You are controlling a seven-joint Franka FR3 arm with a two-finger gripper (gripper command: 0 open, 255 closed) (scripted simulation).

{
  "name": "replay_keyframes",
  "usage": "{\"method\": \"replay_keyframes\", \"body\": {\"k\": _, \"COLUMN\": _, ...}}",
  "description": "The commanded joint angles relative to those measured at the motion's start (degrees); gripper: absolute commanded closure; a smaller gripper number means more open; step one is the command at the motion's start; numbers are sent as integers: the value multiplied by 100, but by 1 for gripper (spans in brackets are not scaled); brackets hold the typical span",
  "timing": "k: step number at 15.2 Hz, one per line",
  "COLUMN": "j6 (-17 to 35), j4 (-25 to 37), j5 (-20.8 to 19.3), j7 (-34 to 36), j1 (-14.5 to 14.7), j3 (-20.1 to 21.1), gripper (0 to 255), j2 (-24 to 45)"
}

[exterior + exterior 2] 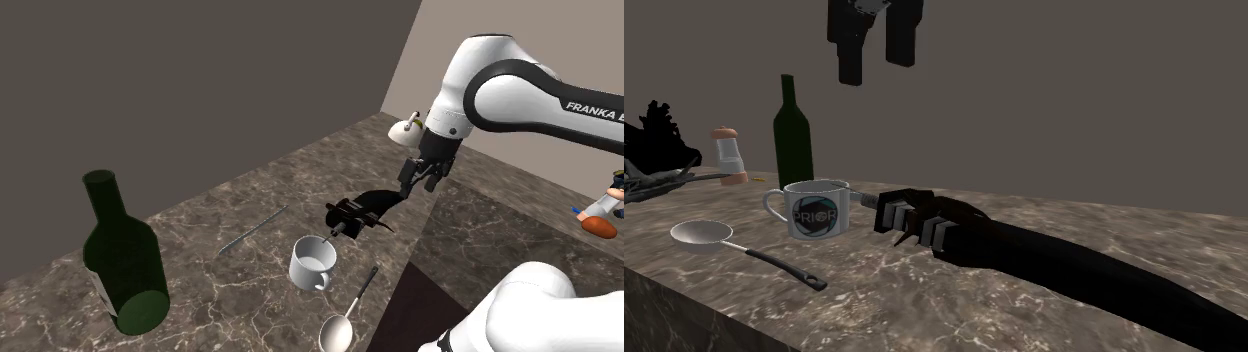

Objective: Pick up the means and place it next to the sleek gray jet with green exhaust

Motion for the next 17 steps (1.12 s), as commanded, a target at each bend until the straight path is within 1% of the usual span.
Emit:
{"method": "replay_keyframes", "body": {"k": 1, "j6": 0, "j4": 0, "j5": 0, "j7": 0, "j1": 0, "j3": 0, "gripper": 0, "j2": 0}}
{"method": "replay_keyframes", "body": {"k": 5, "j6": 365, "j4": -200, "j5": 497, "j7": 1144, "j1": 5, "j3": 589, "gripper": 0, "j2": 143}}
{"method": "replay_keyframes", "body": {"k": 10, "j6": 931, "j4": -208, "j5": 1045, "j7": 2543, "j1": -10, "j3": 1325, "gripper": 0, "j2": 618}}
{"method": "replay_keyframes", "body": {"k": 14, "j6": 1436, "j4": -20, "j5": 1350, "j7": 3644, "j1": -83, "j3": 1897, "gripper": 0, "j2": 1211}}
{"method": "replay_keyframes", "body": {"k": 17, "j6": 1819, "j4": 226, "j5": 1459, "j7": 4476, "j1": -180, "j3": 2306, "gripper": 0, "j2": 1759}}
